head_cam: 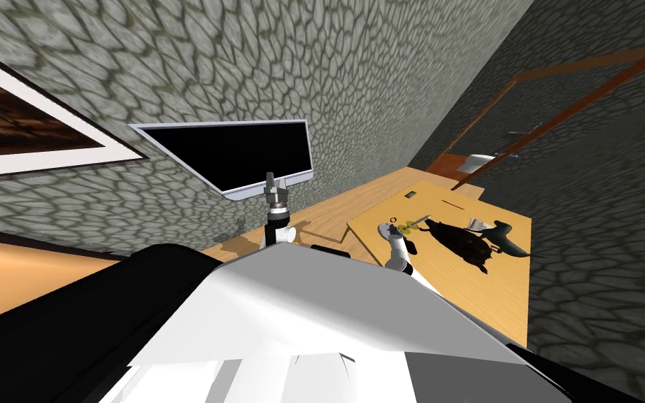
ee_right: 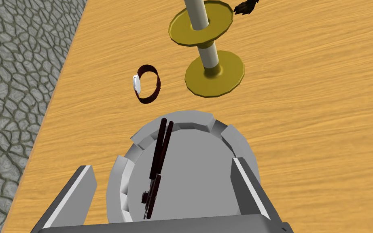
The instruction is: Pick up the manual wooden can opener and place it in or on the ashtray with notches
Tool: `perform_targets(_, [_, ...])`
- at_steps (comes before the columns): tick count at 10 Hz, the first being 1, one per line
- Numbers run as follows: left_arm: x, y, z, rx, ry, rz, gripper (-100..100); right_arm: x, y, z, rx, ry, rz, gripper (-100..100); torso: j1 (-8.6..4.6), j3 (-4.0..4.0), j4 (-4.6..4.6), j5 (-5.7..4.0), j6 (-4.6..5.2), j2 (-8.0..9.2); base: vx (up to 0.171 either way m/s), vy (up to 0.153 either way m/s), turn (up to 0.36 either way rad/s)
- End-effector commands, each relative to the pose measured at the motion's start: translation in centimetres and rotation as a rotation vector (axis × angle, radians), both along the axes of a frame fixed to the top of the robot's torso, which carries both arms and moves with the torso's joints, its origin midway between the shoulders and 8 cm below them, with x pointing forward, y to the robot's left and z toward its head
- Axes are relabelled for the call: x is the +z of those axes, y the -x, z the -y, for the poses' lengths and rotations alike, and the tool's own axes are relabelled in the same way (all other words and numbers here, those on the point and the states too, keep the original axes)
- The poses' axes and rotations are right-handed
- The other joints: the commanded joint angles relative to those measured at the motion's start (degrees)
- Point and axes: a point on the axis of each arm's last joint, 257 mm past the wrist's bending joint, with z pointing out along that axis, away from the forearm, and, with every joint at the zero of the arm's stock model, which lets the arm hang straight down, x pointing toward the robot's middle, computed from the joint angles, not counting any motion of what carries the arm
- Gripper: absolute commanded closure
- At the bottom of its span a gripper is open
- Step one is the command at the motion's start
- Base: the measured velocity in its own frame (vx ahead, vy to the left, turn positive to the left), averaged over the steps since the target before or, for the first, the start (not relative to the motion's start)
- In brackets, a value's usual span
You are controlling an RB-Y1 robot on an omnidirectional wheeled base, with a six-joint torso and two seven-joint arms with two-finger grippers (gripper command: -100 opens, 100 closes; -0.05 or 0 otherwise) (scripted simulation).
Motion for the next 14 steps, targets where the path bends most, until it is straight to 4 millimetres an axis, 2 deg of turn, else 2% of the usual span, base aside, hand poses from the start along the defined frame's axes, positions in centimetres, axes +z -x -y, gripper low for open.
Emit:
perform_targets(1, [0.0,0.0,0.0,0.000,0.000,0.000,0,0.6,-1.1,-0.2,0.031,-0.001,0.003,-100,0.00,0.00,0.00,0.00,0.00,0.00,0.022,0.039,-0.223])
perform_targets(5, [0.0,0.0,0.0,0.000,0.000,0.000,0,3.2,-5.0,-1.4,0.160,-0.003,0.011,-100,0.57,-0.20,-0.07,0.13,0.01,-0.35,0.082,0.135,-0.344])
perform_targets(6, [0.0,0.0,0.0,0.000,0.000,0.000,0,3.2,-5.0,-1.4,0.160,-0.003,0.011,-100,0.50,-0.18,-0.07,0.12,0.00,-0.31,0.046,0.071,-0.095])
perform_targets(8, [0.0,0.0,0.0,0.000,0.000,0.000,0,4.5,-6.8,-2.2,0.227,-0.001,0.014,-100,0.17,-0.14,-0.06,0.04,0.02,-0.25,0.055,0.073,-0.267])
perform_targets(9, [0.0,0.0,0.0,0.000,0.000,0.000,0,4.5,-6.8,-2.2,0.227,-0.001,0.014,-100,0.30,-0.17,-0.06,0.06,0.01,-0.29,0.044,0.100,-0.126])
perform_targets(12, [0.0,0.0,0.0,0.000,0.000,0.000,0,6.5,-9.3,-3.6,0.331,0.005,0.016,-100,0.31,-0.13,-0.05,0.07,0.01,-0.21,0.040,0.105,-0.284])
perform_targets(14, [0.0,0.0,0.0,0.000,0.000,0.000,0,6.5,-9.2,-3.4,0.325,0.003,0.016,-100,0.34,-0.14,-0.06,0.08,-0.04,-0.24,0.022,0.071,-0.076])
